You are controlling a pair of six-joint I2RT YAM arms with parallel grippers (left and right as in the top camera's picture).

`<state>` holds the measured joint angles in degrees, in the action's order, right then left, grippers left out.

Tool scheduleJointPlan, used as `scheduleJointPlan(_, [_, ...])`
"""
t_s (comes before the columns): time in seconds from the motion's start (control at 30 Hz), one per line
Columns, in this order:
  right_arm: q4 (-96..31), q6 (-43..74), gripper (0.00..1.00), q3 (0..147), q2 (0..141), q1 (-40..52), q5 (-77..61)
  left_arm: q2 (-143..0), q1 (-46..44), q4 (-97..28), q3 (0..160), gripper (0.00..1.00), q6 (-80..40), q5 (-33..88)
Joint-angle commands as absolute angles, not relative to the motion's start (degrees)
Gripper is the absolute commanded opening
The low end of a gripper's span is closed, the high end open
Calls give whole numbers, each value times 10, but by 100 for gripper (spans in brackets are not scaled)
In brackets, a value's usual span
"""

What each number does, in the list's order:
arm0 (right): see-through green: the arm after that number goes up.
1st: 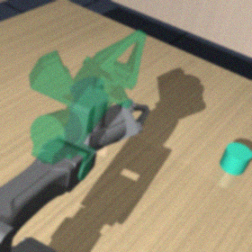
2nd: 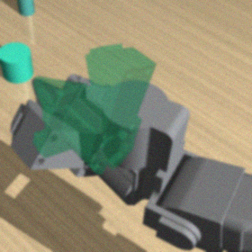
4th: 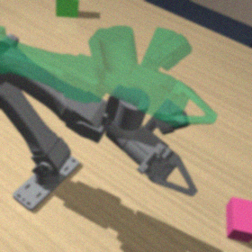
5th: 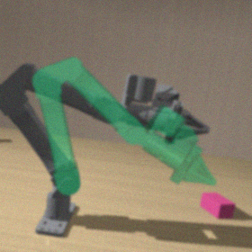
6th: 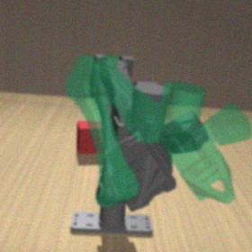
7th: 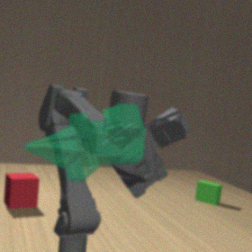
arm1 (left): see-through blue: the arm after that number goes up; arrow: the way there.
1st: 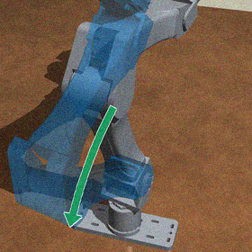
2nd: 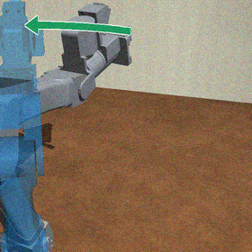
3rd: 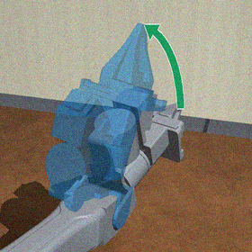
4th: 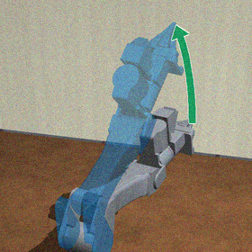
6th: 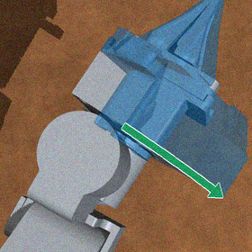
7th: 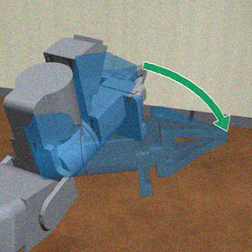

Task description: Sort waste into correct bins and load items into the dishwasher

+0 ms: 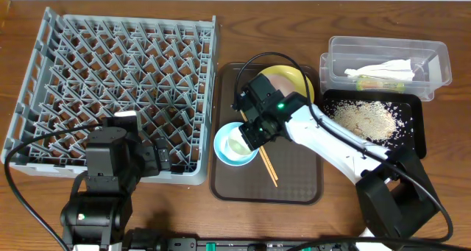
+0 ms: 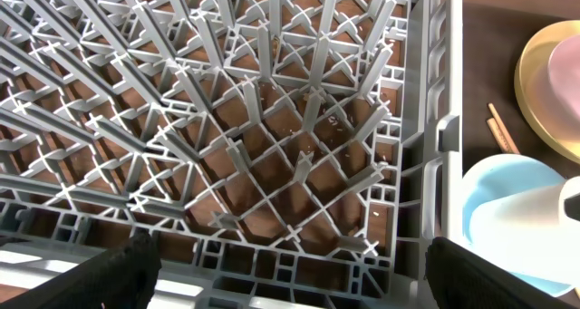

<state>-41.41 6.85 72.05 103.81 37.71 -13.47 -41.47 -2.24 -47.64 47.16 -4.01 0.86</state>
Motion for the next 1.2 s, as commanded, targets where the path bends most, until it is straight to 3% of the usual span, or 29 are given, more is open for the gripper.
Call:
scheduleJointPlan(0.0, [-422,72,1,767,987,341,-134,-415,-19,-477,482,96,-33,0])
scheduleJointPlan(0.17, [-422,80,1,801,922,274,-165,-415,-19,-467,482,96,-33,21])
scheduleJointPlan(0.43, [-391,83,1,801,893,191,-340,-433,-19,-340,479,96,-55,231])
scheduleJointPlan(0.77, [-288,99,1,801,897,186,-643,-522,-19,-181,479,96,-57,542])
scheduleJointPlan(0.97, [-256,129,1,801,897,186,-701,-554,-19,-84,479,96,-57,686])
scheduleJointPlan(1.17, [-255,137,1,801,897,192,-765,-559,-19,-10,479,96,-57,751])
